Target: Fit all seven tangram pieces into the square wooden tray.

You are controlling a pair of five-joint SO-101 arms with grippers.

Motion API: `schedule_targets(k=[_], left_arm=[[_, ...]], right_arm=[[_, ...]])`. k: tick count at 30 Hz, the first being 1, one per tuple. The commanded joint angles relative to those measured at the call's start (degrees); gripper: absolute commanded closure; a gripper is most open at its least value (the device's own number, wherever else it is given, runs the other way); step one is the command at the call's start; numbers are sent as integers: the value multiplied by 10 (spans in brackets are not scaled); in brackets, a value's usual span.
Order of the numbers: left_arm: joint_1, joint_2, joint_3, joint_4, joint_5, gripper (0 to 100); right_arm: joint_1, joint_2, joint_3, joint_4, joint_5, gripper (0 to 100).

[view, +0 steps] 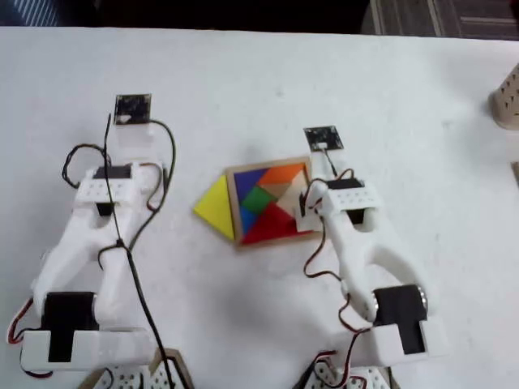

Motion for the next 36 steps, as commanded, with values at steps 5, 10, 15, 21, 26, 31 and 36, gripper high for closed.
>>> schedule_targets(k=[5, 10, 15, 21, 26, 31, 36], left_arm=[[8, 0, -25, -11, 4, 977], [8, 0, -25, -11, 4, 977], [8, 0, -25, -11, 4, 977], [8, 0, -25, -11, 4, 977], [8, 0, -25, -11, 4, 977], [8, 0, -25, -11, 4, 977], [8, 0, -25, -11, 4, 977]], right_arm=[[9, -117, 35, -15, 2, 981], [-56, -174, 99, -98, -64, 981], [-153, -180, 161, -207, -65, 981], [-182, -180, 199, -269, -64, 981], [-178, -180, 229, -265, 17, 981], [-175, -185, 249, -265, 74, 981], [-138, -185, 249, -264, 81, 981]])
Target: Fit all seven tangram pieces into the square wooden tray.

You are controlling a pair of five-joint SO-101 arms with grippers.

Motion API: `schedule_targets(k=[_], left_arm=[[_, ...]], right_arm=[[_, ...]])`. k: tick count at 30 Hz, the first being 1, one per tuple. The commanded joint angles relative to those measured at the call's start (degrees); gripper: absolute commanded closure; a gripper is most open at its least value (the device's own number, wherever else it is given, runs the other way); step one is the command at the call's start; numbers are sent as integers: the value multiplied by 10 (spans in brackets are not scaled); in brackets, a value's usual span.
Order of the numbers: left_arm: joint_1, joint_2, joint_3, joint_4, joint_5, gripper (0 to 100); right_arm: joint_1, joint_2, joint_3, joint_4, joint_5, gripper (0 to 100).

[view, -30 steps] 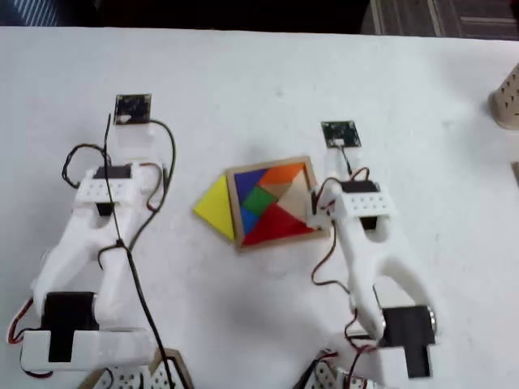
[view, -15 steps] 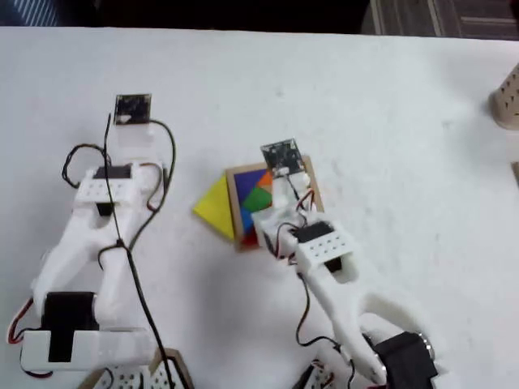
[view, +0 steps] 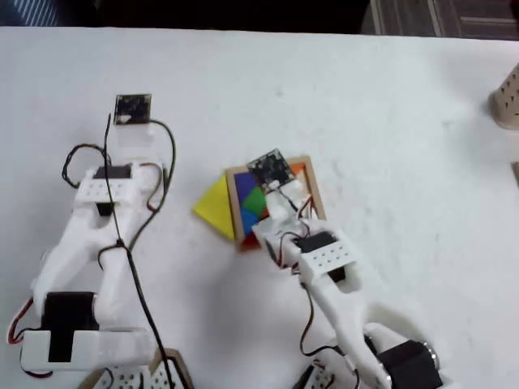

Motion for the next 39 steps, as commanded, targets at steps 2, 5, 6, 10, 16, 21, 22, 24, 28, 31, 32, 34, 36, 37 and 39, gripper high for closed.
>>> schedule_targets(k=[2, 5, 6, 10, 16, 21, 22, 24, 28, 31, 32, 34, 36, 37, 39], left_arm=[[8, 0, -25, -11, 4, 977], [8, 0, -25, -11, 4, 977], [8, 0, -25, -11, 4, 977], [8, 0, -25, -11, 4, 977], [8, 0, -25, -11, 4, 977], [8, 0, -25, -11, 4, 977], [8, 0, -25, -11, 4, 977], [8, 0, -25, -11, 4, 977], [8, 0, -25, -10, 4, 977], [8, 0, -25, -9, 4, 977], [8, 0, -25, -8, 4, 977], [8, 0, -25, -8, 4, 977], [8, 0, -25, -8, 4, 977], [8, 0, -25, -8, 4, 977], [8, 0, -25, -8, 4, 977]], right_arm=[[40, -4, 4, -1, 12, 981], [59, -4, 3, -1, 12, 981], [63, -4, 3, -1, 12, 981], [61, -16, 3, -1, 8, 981], [111, -101, 4, 39, 1, 981], [141, -87, 5, 14, -50, 981], [141, -71, 4, 7, -41, 981], [141, -30, -11, -3, -36, 981], [138, 69, -73, 16, -33, 981], [129, 116, -119, 58, -32, 981], [127, 118, -129, 76, -32, 981], [120, 118, -135, 101, -31, 981], [105, 118, -135, 108, -25, 981], [104, 118, -135, 108, -15, 981], [113, 116, -137, 108, -8, 981]])
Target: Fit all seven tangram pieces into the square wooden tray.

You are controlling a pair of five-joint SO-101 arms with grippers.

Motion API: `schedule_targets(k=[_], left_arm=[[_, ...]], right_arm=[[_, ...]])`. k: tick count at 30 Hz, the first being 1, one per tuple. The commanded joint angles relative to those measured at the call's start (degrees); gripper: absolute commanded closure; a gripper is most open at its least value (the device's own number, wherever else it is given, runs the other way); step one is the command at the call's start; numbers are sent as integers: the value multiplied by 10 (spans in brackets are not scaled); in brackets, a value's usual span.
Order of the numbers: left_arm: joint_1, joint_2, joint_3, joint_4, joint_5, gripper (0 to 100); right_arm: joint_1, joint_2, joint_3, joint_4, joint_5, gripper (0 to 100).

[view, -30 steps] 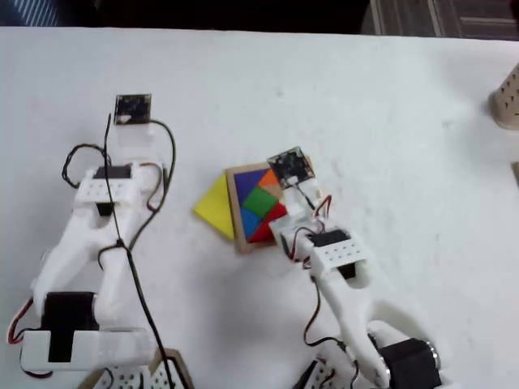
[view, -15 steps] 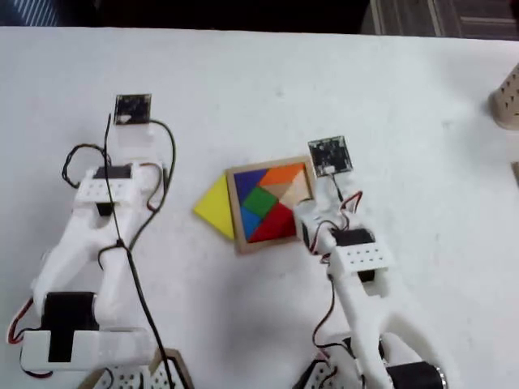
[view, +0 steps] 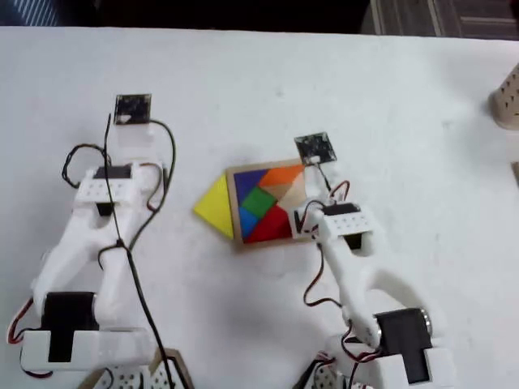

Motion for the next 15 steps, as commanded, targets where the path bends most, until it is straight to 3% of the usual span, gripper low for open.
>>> schedule_targets(k=[1, 9, 15], left_arm=[[8, 0, -25, -7, 4, 977], [65, -6, -16, 2, 18, 977], [135, -4, -15, 45, 148, 977]], right_arm=[[-1, -8, -19, 8, 15, 981], [38, -78, 3, 4, -17, 981], [36, -56, 5, -29, -13, 981]])
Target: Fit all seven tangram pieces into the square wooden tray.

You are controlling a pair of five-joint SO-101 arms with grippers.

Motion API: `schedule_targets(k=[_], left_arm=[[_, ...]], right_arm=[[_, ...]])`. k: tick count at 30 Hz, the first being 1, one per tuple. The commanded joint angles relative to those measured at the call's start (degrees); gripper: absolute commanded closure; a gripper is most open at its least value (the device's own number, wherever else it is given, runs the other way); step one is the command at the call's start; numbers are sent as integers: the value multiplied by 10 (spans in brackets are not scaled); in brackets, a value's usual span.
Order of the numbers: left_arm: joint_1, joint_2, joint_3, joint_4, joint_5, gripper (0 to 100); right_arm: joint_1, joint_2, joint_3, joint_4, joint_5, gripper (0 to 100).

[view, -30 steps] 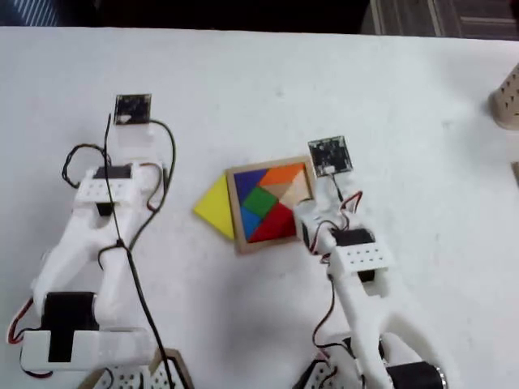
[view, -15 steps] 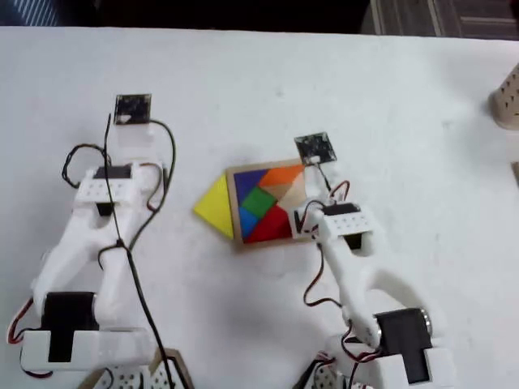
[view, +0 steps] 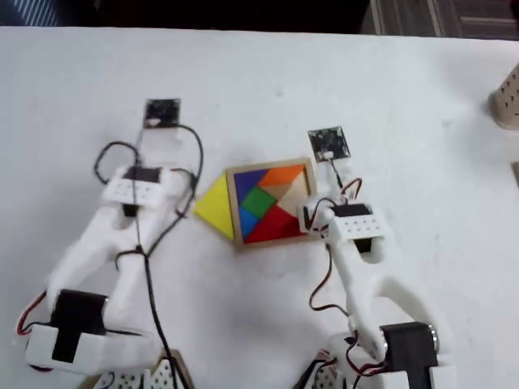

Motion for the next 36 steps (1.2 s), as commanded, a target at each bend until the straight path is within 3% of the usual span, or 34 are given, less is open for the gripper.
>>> schedule_targets(k=[1, 5, 12, 17, 24, 36], left_arm=[[49, -3, -15, 17, 65, 976], [94, -3, -15, 21, 69, 947], [194, 0, -8, 65, 149, 666], [141, 58, -18, 61, 152, 716], [80, 154, -126, 163, 148, 778], [43, 108, -68, 114, 132, 740]], right_arm=[[4, 1, -4, -29, -1, 981], [2, 13, -7, -33, 0, 981], [-5, 15, -7, -33, 0, 981], [-1, 15, -7, -33, 0, 981], [-3, 15, -7, -33, 0, 981], [-2, 15, -7, -33, 0, 981]])
